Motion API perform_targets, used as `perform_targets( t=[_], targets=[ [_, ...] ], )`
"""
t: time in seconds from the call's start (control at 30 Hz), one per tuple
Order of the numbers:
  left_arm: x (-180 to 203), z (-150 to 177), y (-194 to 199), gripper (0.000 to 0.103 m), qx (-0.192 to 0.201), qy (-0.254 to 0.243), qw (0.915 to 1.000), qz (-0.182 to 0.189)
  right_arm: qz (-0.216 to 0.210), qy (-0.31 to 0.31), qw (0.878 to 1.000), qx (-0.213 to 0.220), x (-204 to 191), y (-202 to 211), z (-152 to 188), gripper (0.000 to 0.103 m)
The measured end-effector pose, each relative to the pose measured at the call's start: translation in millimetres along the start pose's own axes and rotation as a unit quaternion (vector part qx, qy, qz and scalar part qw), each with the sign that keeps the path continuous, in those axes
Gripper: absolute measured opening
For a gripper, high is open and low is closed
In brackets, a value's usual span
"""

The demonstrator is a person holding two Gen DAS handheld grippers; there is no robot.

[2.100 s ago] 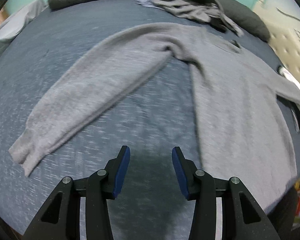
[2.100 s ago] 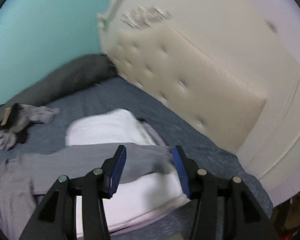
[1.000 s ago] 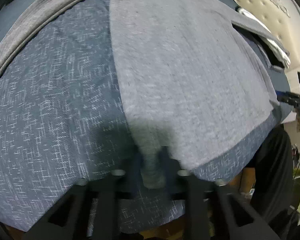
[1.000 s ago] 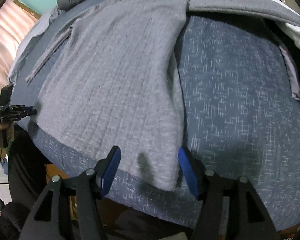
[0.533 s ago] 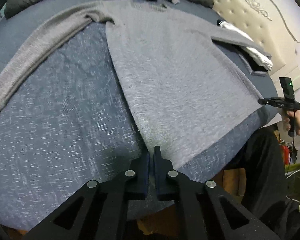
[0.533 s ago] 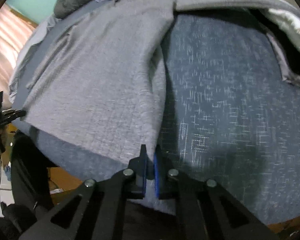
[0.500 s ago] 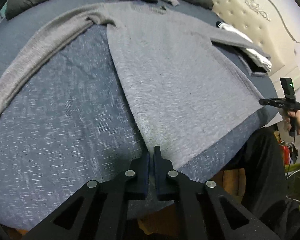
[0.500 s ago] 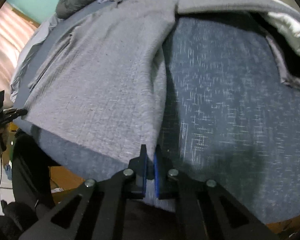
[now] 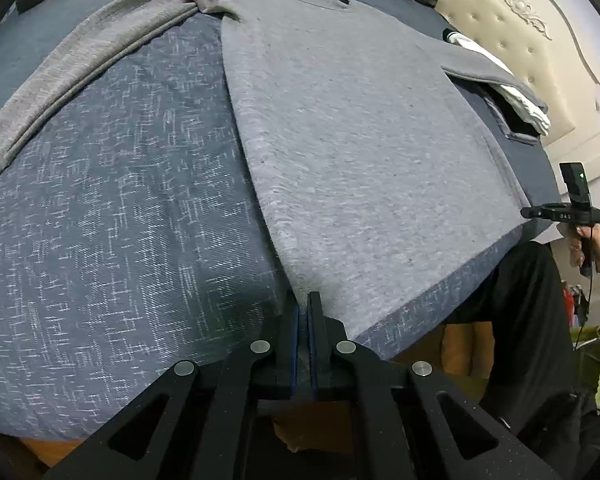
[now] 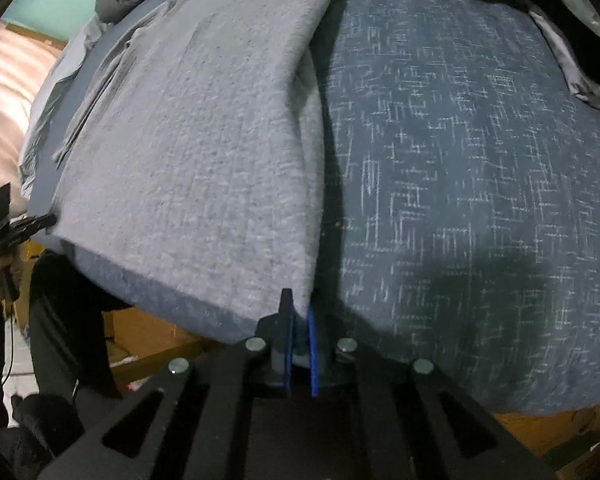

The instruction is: Fold clothes

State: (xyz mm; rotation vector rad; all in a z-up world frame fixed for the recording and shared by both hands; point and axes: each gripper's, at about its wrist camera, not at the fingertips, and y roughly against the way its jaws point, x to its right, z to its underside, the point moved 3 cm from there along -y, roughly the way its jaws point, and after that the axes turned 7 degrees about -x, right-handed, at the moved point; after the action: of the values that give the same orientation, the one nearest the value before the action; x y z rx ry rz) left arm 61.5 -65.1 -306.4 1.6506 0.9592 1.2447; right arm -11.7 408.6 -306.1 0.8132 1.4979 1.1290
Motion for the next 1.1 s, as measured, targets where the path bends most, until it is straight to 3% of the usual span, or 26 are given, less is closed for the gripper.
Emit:
perform_targets(
  t=[0.17,0.27,0.37,0.4,0.43,0.47,0.5,0.53,0.6,0.77,0.83,0.93,0.97,1.0,1.03,1.1],
  targets=[
    [2.8,-0.4,-5.4,0.004,-0.011,0.007,0.9997,0.018,-0.021,-0.012,0.999,0.029,7.6,15.8,-0.4,0.006],
    [-5.8,-0.6,-6.7,0.004,-0.014,0.024,0.9995,0.011,-0.034,0.004,0.999,0.008,-1.1,7.4,2.5,0.006],
    [-4.9,-7.1,-4.8,0.014,-0.014,0.020,0.9996,-0.016,-0.030,0.015,0.999,0.000,-1.5,8.9,-6.8,0.008],
    [-4.4,-10.1,-2.4,0.027,-0.009,0.020,0.9994,-0.027,-0.028,0.017,0.999,0.001,-0.9,11.5,-11.0,0.008],
    [-5.7,-13.6,-0.5,0.044,-0.003,0.023,0.9993,-0.030,-0.029,0.014,0.999,0.017,0.4,19.2,-12.7,0.010],
    [-6.9,-17.2,1.4,0.048,0.002,0.027,0.9991,-0.032,-0.029,0.011,0.999,0.032,1.7,27.1,-14.4,0.022],
    [-8.4,-20.9,2.7,0.048,0.007,0.031,0.9989,-0.034,-0.030,0.008,0.998,0.048,3.2,34.7,-16.6,0.045],
    [-10.6,-24.9,1.4,0.048,0.007,0.035,0.9988,-0.033,-0.030,0.000,0.998,0.062,6.7,39.3,-24.9,0.054],
    [-10.7,-35.8,-3.8,0.048,0.006,0.044,0.9984,-0.034,-0.030,-0.017,0.995,0.090,13.8,48.1,-41.1,0.057],
    [-10.6,-53.0,-15.9,0.046,0.004,0.037,0.9986,-0.039,0.005,-0.021,0.996,0.084,12.8,28.8,-49.3,0.057],
    [-11.2,-56.9,-20.8,0.023,0.003,0.031,0.9986,-0.043,-0.003,-0.033,0.995,0.090,22.3,21.4,-45.9,0.054],
    [-16.1,-56.7,-31.8,0.004,-0.010,0.034,0.9985,-0.041,-0.016,-0.035,0.995,0.087,20.4,13.0,-49.6,0.037],
    [-16.6,-56.6,-32.8,0.003,-0.012,0.035,0.9986,-0.038,-0.015,-0.031,0.996,0.087,17.9,14.1,-50.0,0.026],
    [-17.2,-56.2,-33.0,0.003,-0.013,0.035,0.9987,-0.034,-0.018,-0.032,0.995,0.087,19.1,12.4,-49.0,0.007],
    [-18.4,-54.8,-29.6,0.003,-0.010,0.037,0.9988,-0.031,-0.020,-0.038,0.995,0.092,19.7,15.2,-45.0,0.002],
    [-20.8,-51.6,-22.3,0.002,-0.005,0.040,0.9989,-0.024,-0.026,-0.055,0.993,0.105,25.4,20.5,-40.5,0.002]
  ],
)
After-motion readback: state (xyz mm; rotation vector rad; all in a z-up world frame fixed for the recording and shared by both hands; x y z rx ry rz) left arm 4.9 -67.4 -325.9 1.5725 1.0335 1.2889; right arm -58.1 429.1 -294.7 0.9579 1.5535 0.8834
